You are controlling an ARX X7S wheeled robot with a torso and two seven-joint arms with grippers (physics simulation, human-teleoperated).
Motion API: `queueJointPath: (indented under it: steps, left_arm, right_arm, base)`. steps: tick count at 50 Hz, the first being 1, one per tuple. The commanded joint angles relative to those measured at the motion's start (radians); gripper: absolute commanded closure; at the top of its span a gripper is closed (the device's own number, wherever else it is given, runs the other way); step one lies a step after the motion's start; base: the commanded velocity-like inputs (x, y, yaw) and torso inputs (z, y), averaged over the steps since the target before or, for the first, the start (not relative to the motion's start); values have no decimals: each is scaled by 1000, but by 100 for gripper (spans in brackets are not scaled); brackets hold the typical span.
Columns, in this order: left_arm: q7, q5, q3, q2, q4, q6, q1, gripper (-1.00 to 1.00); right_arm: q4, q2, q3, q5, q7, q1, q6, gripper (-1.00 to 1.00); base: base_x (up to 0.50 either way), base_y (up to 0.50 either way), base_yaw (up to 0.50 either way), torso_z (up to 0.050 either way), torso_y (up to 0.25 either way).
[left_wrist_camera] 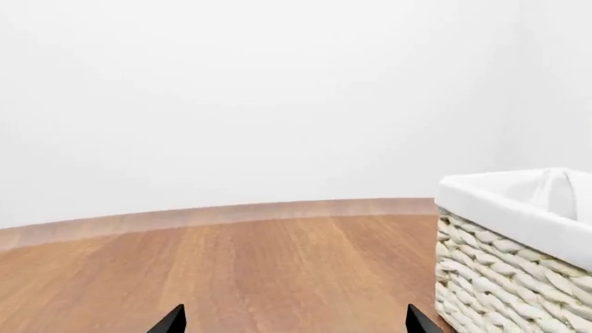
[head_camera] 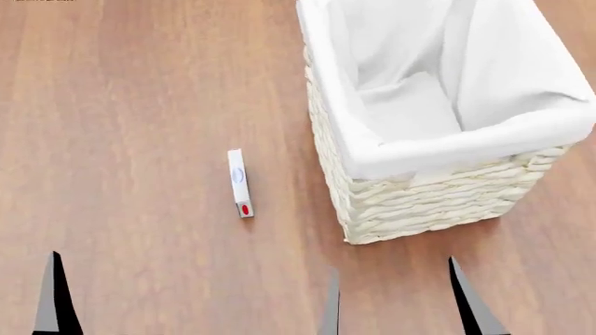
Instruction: Pick up the alphabet soup and the cream cheese box, and put them in the basket.
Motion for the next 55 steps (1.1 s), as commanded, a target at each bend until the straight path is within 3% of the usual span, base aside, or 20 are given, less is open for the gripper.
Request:
queueJointPath:
  steps: [1, 55]
  left_arm:
    - [-4, -3, 1, -2, 1, 4, 3, -100]
    - [-17, -13, 12, -14, -2, 10, 2, -100]
  right_arm:
    - [-1, 4, -3, 3, 1, 0, -4, -100]
    - [-10, 14, -3, 37, 15, -12, -15, -100]
  base:
    - [0, 0, -246, 0, 0]
    - [0, 0, -221, 0, 0]
